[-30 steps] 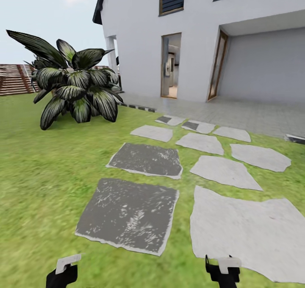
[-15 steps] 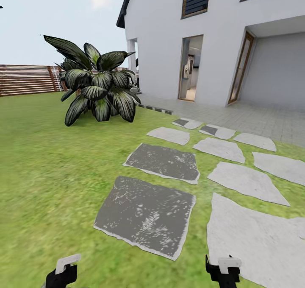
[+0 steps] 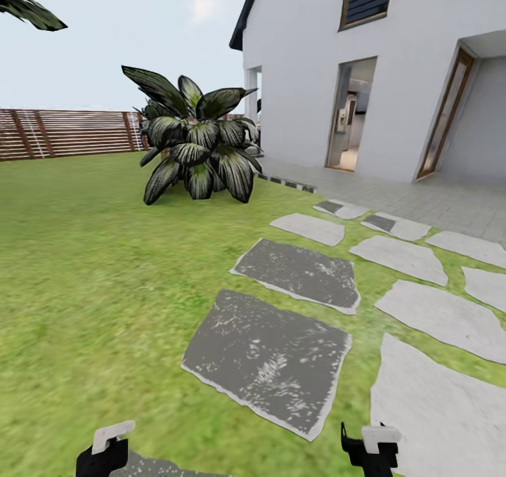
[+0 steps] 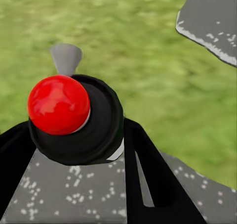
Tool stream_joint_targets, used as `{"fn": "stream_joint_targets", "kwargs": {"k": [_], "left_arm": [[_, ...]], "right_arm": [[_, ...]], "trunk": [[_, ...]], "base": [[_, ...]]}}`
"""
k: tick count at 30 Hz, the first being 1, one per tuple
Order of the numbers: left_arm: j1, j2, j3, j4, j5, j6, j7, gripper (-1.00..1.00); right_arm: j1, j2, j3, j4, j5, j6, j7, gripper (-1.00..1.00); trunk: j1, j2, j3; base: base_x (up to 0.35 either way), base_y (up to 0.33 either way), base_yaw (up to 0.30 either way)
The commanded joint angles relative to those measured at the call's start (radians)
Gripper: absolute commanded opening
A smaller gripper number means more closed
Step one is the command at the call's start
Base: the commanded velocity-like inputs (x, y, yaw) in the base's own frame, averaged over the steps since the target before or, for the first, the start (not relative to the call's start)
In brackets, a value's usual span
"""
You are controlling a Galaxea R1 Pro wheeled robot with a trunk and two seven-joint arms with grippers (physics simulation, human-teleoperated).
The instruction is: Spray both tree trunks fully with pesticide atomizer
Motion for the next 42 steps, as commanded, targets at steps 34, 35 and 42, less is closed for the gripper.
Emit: {"fn": "stream_joint_targets", "kwargs": {"k": [34,35,42], "left_arm": [[0.0,0.0,0.0,0.0,0.0,0.0,0.0,-1.0],[-0.001,0.0,0.0,0.0,0.0,0.0,0.0,-1.0],[0.0,0.0,0.0,0.0,0.0,-0.001,0.0,-1.0]], "right_arm": [[0.0,0.013,-0.002,-0.002,-0.003,0.001,-0.01,1.0],[0.0,0.016,-0.002,-0.002,-0.003,0.001,-0.01,1.0],[0.0,0.018,-0.003,0.0,-0.003,0.001,-0.011,1.0]], "trunk": [[0.0,0.0,-0.008],[0.0,0.0,-0.008],[0.0,0.0,-0.01]], "base": [[0.0,0.0,0.279],[0.0,0.0,0.28],[0.0,0.0,0.28]]}}
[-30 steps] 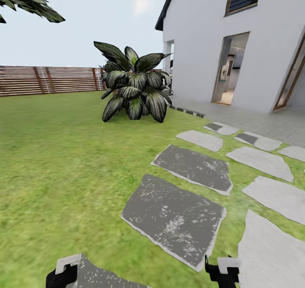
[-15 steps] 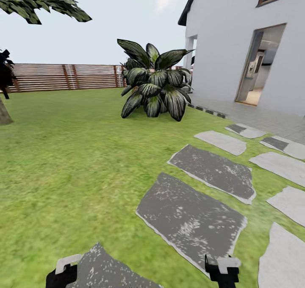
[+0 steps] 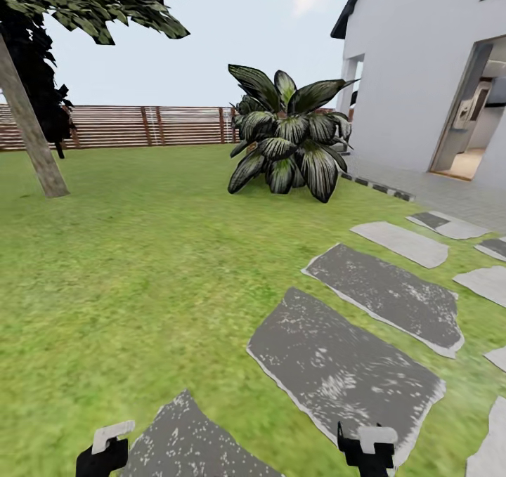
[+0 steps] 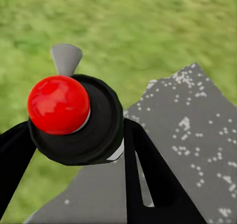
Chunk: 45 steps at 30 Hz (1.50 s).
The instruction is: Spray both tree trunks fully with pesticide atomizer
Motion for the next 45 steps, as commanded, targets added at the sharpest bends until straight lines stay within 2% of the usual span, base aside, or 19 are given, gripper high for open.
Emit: {"fn": "stream_joint_targets", "kwargs": {"k": [1,7,15,29,34,45], "left_arm": [[0.0,0.0,0.0,0.0,0.0,0.0,0.0,-1.0],[0.0,0.0,0.0,0.0,0.0,0.0,0.0,-1.0],[0.0,0.0,0.0,0.0,0.0,0.0,0.0,-1.0],[0.0,0.0,0.0,0.0,0.0,0.0,0.0,-1.0],[0.0,0.0,0.0,0.0,0.0,0.0,0.0,-1.0],[0.0,0.0,0.0,0.0,0.0,0.0,0.0,-1.0]], "right_arm": [[0.0,0.0,0.0,0.0,0.0,0.0,0.0,1.0],[0.0,0.0,0.0,0.0,0.0,0.0,0.0,1.0],[0.0,0.002,0.0,0.0,0.0,0.0,0.0,1.0],[0.0,0.002,0.0,0.0,0.0,0.0,0.0,1.0],[0.0,0.002,0.0,0.0,0.0,-0.001,0.0,1.0],[0.0,0.002,0.0,0.0,0.0,-0.001,0.0,1.0]], "trunk": [[0.0,0.0,-0.001],[0.0,0.0,-0.004],[0.0,0.0,-0.004],[0.0,0.0,-0.015],[0.0,0.0,-0.015],[0.0,0.0,-0.024]], "base": [[0.0,0.0,0.28],[0.0,0.0,0.28],[0.0,0.0,0.0],[0.0,0.0,0.265],[0.0,0.0,0.0],[0.0,0.0,0.268]]}}
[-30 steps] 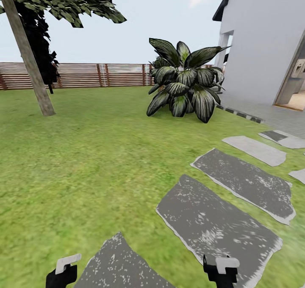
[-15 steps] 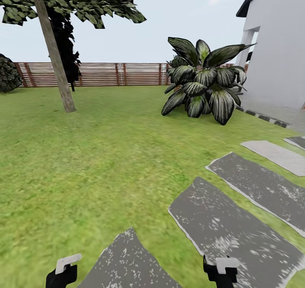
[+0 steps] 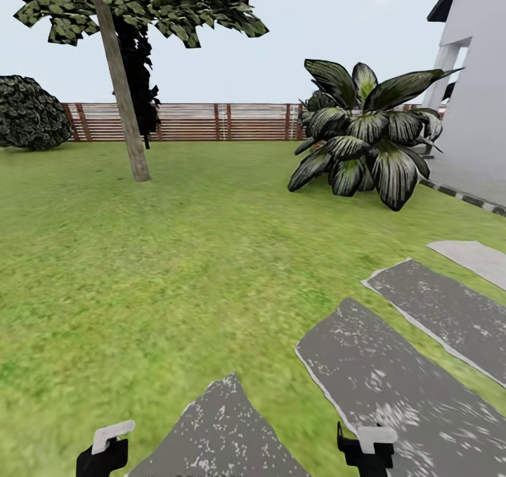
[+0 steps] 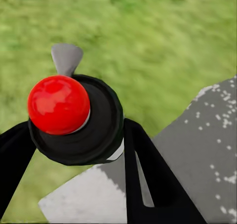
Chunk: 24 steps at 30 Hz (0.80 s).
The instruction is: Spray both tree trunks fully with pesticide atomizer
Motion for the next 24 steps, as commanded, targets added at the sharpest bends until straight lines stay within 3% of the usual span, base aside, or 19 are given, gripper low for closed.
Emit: {"fn": "stream_joint_targets", "kwargs": {"k": [1,3,17,24], "left_arm": [[0.0,0.0,0.0,0.0,0.0,0.0,0.0,-1.0],[0.0,0.0,0.0,0.0,0.0,0.0,0.0,-1.0],[0.0,0.0,0.0,0.0,0.0,0.0,0.0,-1.0],[0.0,0.0,0.0,0.0,0.0,0.0,0.0,-1.0]], "right_arm": [[0.0,0.0,0.0,0.0,0.0,0.0,0.0,1.0],[0.0,0.0,0.0,0.0,0.0,0.0,0.0,1.0],[0.0,0.0,0.0,0.0,0.0,0.0,0.0,1.0],[0.0,0.0,0.0,0.0,0.0,0.0,0.0,1.0]], "trunk": [[0.0,0.0,-0.001],[0.0,0.0,-0.002],[0.0,0.0,-0.002],[0.0,0.0,-0.009]], "base": [[0.0,0.0,0.268],[0.0,0.0,0.268],[0.0,0.0,0.0],[0.0,0.0,0.268]]}}
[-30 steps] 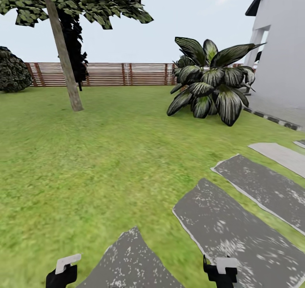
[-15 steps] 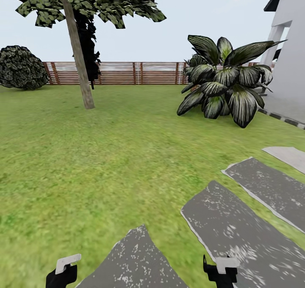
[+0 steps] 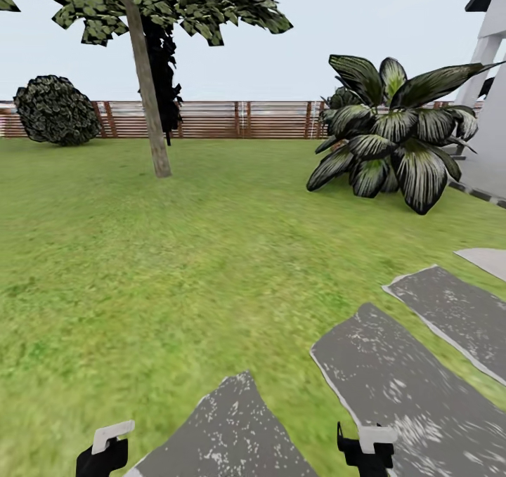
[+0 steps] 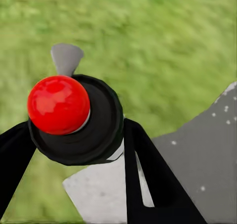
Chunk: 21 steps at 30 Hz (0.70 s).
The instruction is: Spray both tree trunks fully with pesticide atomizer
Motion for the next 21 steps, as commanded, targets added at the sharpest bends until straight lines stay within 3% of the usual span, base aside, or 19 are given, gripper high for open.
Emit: {"fn": "stream_joint_targets", "kwargs": {"k": [1,21], "left_arm": [[0.0,0.0,0.0,0.0,0.0,0.0,0.0,-1.0],[0.0,0.0,0.0,0.0,0.0,0.0,0.0,-1.0]], "right_arm": [[0.0,0.0,0.0,0.0,0.0,0.0,0.0,1.0],[0.0,0.0,0.0,0.0,0.0,0.001,0.0,1.0]], "trunk": [[0.0,0.0,-0.001],[0.0,0.0,-0.017]], "base": [[0.0,0.0,0.268],[0.0,0.0,0.268]]}}
